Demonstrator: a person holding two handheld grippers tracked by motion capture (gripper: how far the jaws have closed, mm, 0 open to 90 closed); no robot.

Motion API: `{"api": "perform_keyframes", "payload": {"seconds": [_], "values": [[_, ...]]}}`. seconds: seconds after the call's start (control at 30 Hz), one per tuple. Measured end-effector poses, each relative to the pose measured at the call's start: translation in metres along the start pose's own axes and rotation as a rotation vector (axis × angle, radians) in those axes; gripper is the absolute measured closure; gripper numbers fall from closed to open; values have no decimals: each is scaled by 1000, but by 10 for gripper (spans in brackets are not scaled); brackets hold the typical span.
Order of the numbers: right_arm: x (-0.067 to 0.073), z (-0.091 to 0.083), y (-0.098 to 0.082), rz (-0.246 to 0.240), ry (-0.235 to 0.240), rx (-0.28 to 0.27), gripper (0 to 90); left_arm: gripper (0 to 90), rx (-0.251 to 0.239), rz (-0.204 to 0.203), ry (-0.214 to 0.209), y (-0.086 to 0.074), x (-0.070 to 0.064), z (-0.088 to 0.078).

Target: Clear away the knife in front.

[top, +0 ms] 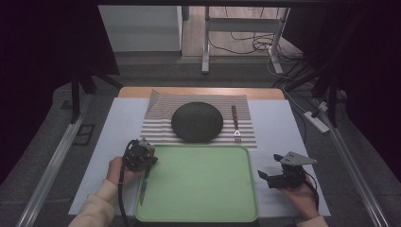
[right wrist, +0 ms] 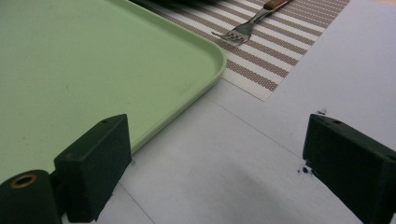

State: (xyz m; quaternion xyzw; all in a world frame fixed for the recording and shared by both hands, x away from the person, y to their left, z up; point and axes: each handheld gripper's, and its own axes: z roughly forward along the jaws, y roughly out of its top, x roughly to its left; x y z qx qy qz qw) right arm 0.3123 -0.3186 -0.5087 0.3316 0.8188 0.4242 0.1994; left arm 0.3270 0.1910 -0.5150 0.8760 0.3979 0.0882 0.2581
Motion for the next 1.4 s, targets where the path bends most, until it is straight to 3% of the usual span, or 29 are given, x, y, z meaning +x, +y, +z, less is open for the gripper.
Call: {"api": "perform_keyframes", "payload": {"seconds": [0.1,0.3,0.47,0.67,0.7,0.97,1.4], "values": [[0,-1,0,0,-2,-4,79,888,-61,-1,12,0,0,-8],[0,-1,0,-2,-4,-6,79,888,-203,-60,45,-12,4,-28],[0,-2,0,-3,0,-12,79,869,-259,-95,43,-32,6,-39],[0,-2,1,-8,2,-24,79,439,-271,-147,94,-52,3,-45],[0,-2,1,-9,3,-29,79,407,-270,-150,93,-55,3,-46],[1,-5,2,-20,11,-63,80,316,-293,-182,113,-72,2,-53],[2,-6,3,-24,21,-87,81,269,-293,-155,106,-70,-2,-51]]}}
